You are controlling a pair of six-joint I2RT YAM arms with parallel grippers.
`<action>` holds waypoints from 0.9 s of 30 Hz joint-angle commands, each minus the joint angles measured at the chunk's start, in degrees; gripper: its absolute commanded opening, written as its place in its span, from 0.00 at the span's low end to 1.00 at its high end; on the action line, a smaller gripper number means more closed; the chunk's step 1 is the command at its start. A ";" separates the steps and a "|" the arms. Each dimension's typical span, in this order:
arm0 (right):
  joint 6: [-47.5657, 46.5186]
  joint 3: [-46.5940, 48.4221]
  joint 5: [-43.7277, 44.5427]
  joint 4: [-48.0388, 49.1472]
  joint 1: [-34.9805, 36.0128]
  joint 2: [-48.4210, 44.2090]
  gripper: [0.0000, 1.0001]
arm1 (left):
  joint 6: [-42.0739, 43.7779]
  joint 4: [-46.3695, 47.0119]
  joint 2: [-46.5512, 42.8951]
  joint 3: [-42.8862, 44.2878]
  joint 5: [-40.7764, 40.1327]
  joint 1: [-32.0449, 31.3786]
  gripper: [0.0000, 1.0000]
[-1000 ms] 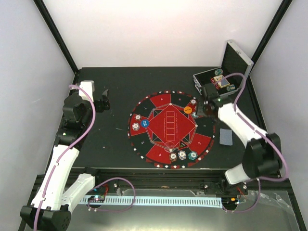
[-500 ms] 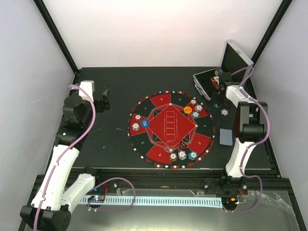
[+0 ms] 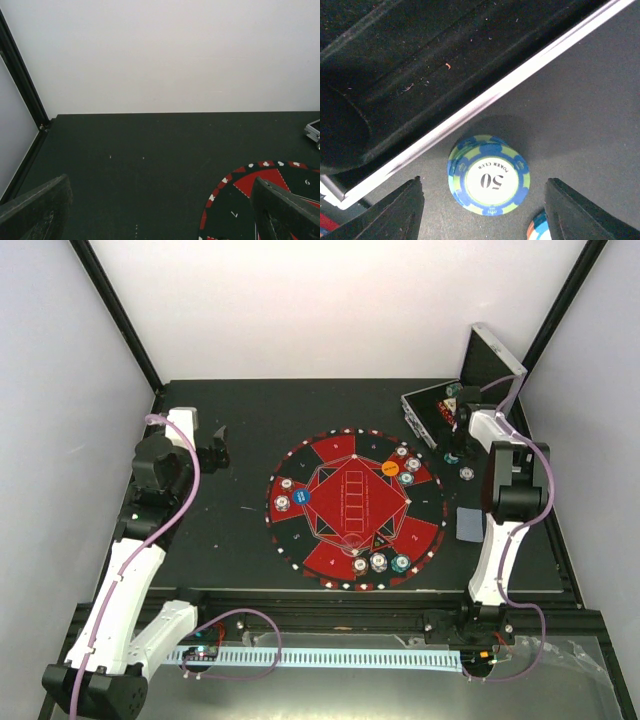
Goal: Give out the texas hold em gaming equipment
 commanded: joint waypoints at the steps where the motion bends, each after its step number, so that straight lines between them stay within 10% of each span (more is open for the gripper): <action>1: -1.38 2.43 -0.02 -1.73 -0.49 1.96 0.65 | -0.56 0.62 0.06 0.22 0.64 0.20 0.99; 27: -3.59 6.64 -1.56 -5.35 -1.32 7.13 0.56 | -0.50 0.71 -0.29 0.37 0.41 0.23 0.99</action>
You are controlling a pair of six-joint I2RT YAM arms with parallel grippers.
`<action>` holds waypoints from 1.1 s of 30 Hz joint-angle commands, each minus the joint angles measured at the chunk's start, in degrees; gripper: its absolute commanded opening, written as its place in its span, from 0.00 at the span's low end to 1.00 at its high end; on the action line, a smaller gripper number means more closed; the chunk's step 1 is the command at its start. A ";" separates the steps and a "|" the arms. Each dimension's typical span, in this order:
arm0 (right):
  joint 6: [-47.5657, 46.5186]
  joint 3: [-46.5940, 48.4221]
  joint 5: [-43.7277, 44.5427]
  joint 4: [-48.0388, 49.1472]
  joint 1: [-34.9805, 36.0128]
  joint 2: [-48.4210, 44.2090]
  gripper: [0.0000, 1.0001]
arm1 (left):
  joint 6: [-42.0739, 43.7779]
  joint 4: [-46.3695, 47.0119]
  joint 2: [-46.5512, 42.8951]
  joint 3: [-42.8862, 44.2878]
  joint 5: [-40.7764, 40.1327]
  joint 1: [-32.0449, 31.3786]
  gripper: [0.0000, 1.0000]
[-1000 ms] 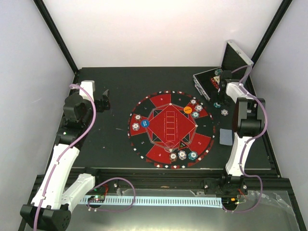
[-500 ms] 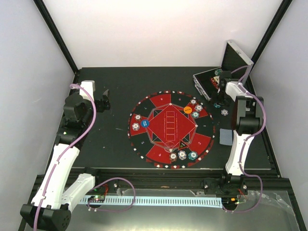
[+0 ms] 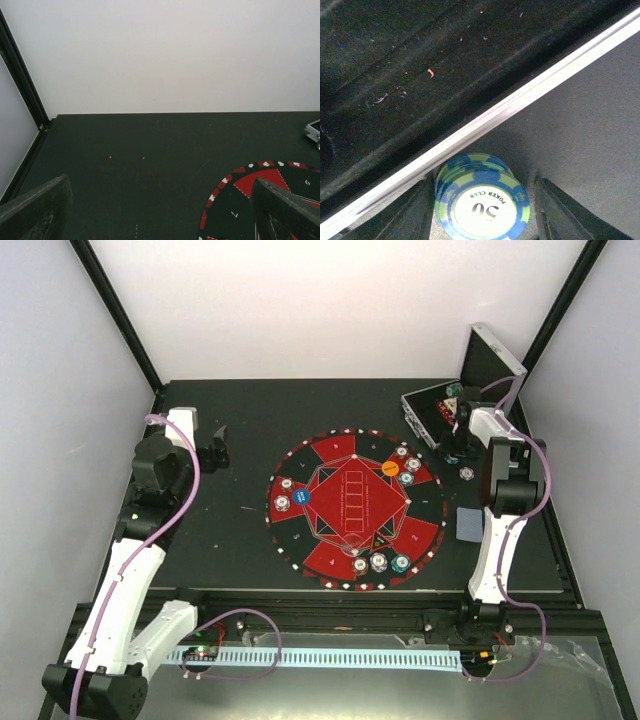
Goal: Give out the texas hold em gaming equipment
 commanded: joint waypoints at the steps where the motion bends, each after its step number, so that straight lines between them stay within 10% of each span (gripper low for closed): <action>1: -1.74 1.82 -0.70 -2.29 -0.28 1.83 0.56 | -0.50 0.62 -0.33 0.24 0.46 0.27 0.99; 33: -1.63 -0.39 -2.51 -1.75 -0.21 -5.01 0.38 | -0.40 0.62 -0.77 0.22 -0.03 0.23 0.99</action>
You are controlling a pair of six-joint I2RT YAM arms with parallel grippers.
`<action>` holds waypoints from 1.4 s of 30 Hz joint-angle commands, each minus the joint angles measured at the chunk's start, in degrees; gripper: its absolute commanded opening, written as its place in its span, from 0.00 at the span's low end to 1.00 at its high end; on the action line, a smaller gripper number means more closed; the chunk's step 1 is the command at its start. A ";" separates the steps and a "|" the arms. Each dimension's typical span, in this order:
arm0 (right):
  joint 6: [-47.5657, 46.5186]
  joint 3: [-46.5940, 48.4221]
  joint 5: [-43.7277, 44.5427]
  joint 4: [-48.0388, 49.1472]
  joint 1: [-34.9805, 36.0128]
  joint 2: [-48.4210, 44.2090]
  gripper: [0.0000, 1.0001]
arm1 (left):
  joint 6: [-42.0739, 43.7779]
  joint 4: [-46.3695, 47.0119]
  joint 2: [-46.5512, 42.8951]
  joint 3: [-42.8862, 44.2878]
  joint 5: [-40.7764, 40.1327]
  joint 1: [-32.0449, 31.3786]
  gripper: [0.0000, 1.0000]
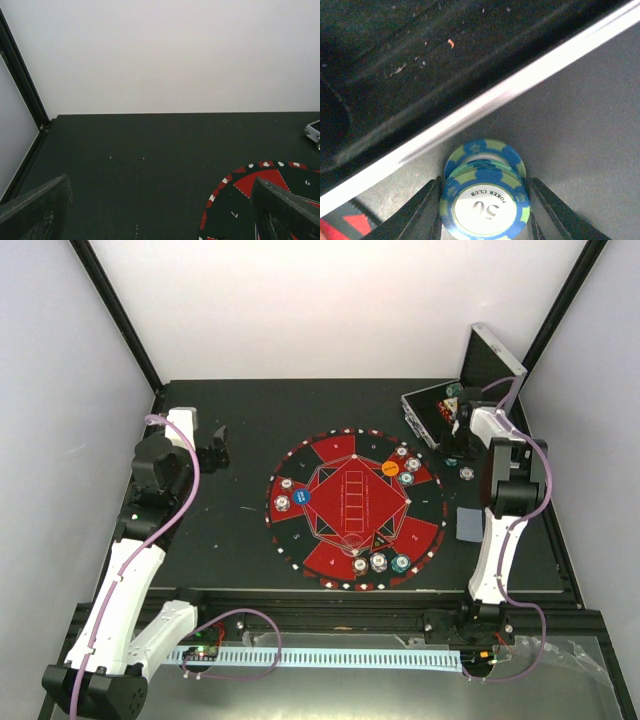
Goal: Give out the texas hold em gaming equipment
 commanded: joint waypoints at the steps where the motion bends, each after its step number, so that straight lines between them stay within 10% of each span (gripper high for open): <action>1: 0.53 -1.22 -0.18 0.73 -0.07 -5.77 0.38 | -0.43 0.64 -0.66 0.22 -0.02 0.27 0.99; 13: 1.21 -2.14 1.15 -0.67 3.62 -12.75 0.38 | -0.44 0.67 -0.75 0.22 0.11 0.28 0.99; 22: 3.74 -7.32 0.95 -0.14 22.41 -16.90 0.38 | -0.56 0.77 -0.66 0.22 0.60 0.23 0.99; 33: 7.29 3.04 -2.07 -1.65 45.33 -6.28 0.38 | -0.87 0.77 -0.82 0.14 0.89 0.20 0.99; 42: 8.68 16.86 -0.95 -4.23 50.85 4.28 0.38 | -0.76 0.87 -1.17 0.14 0.63 0.27 0.99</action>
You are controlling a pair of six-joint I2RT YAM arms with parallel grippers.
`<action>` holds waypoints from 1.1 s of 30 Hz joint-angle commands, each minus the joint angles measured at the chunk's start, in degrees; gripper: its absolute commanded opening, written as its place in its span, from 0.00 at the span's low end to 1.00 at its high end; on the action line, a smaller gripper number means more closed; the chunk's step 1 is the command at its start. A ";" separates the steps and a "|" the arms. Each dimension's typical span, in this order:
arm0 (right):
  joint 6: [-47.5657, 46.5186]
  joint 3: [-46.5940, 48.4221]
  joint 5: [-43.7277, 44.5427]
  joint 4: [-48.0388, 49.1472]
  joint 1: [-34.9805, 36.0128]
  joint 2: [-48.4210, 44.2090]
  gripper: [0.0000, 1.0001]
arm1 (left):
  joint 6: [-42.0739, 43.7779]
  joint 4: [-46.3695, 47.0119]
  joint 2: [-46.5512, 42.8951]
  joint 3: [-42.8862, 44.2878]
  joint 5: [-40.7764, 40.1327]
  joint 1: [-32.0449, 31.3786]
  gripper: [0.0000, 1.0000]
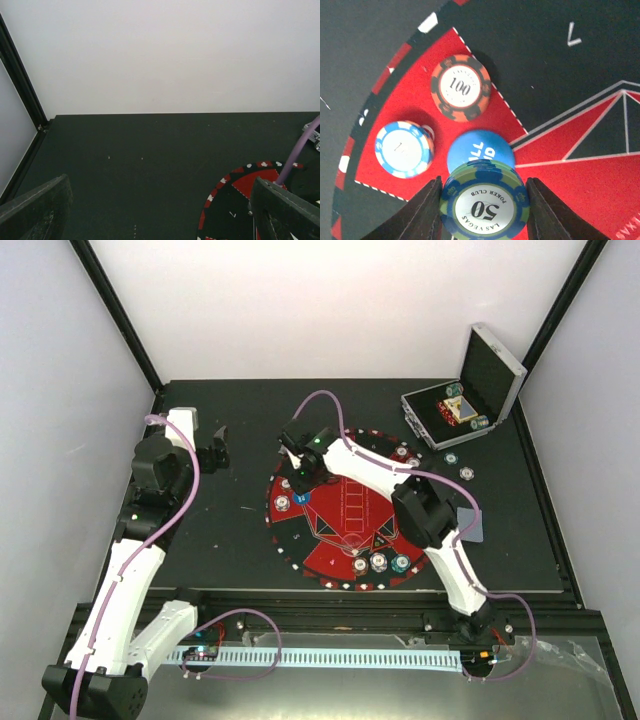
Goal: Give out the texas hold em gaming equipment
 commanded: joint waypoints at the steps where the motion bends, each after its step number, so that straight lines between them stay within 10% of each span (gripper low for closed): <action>1: 1.33 5.52 1.46 -2.27 0.06 3.26 0.38 | -0.59 0.87 -1.22 0.15 0.24 0.27 0.99; 33: -0.08 19.65 5.58 -6.16 -1.49 15.60 0.39 | -0.37 0.72 -1.15 0.14 -0.31 0.21 0.99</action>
